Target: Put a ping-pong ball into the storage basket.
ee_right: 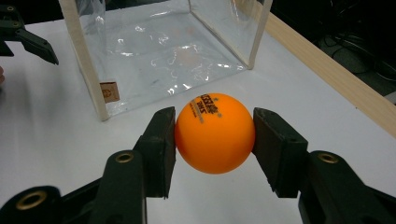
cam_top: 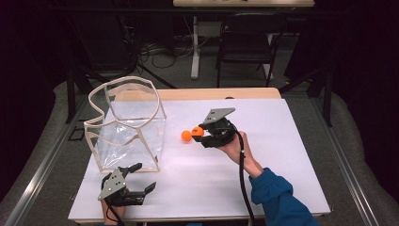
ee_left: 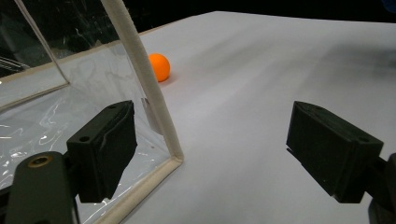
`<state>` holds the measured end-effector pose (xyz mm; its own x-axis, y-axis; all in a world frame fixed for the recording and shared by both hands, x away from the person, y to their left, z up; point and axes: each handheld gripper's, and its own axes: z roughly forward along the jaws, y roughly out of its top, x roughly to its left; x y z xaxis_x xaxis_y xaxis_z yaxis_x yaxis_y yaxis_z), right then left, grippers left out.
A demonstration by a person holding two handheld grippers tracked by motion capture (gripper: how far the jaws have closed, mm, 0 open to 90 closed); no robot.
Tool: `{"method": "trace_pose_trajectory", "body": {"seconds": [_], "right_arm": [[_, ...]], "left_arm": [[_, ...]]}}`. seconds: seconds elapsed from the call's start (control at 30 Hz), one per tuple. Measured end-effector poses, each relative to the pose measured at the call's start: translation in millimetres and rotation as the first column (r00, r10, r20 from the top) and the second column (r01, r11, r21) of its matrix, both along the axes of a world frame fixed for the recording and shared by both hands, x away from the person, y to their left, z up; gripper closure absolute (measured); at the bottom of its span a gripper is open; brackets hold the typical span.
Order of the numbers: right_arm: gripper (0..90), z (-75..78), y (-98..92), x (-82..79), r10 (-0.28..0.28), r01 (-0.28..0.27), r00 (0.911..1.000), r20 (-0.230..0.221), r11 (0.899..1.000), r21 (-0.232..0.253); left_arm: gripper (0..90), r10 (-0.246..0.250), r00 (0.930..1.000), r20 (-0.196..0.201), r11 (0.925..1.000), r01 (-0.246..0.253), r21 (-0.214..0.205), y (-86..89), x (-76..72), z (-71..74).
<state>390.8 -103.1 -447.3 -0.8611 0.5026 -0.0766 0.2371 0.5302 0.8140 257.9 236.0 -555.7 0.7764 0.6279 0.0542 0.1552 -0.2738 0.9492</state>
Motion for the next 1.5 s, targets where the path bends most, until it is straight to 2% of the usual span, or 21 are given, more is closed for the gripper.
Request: {"method": "trace_pose_trajectory", "body": {"seconds": [0.87,1.5], "right_arm": [[50.7,16.6,13.2,10.0,0.019,-0.018,0.9993,0.032,1.0,-0.018],[50.7,33.5,22.9,18.0,0.024,-0.023,0.9987,0.045,1.0,-0.01]], "left_arm": [[15.9,-0.005,1.0,-0.003,1.0,0.005,0.002,-0.5,-0.2,-0.2],[15.9,-0.008,1.0,-0.003,1.0,0.008,0.001,-0.5,-0.5,0.0]]}}
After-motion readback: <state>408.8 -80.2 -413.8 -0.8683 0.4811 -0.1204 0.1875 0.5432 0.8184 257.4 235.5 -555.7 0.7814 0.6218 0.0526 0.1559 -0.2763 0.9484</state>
